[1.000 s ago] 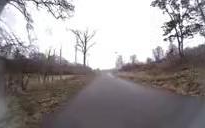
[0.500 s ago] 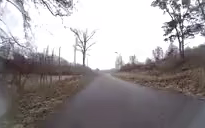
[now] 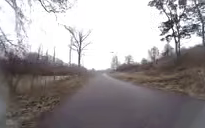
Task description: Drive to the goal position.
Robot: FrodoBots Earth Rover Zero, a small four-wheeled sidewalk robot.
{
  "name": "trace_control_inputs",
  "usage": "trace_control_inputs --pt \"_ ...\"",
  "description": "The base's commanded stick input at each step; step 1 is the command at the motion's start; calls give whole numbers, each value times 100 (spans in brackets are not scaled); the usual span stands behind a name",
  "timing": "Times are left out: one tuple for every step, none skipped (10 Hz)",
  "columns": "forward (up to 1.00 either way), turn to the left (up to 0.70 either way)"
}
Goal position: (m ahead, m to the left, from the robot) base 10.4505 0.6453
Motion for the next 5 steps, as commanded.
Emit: trace_control_inputs --pt "85 0" --pt "85 0" --pt "85 0" --pt "85 0" --pt "85 0"
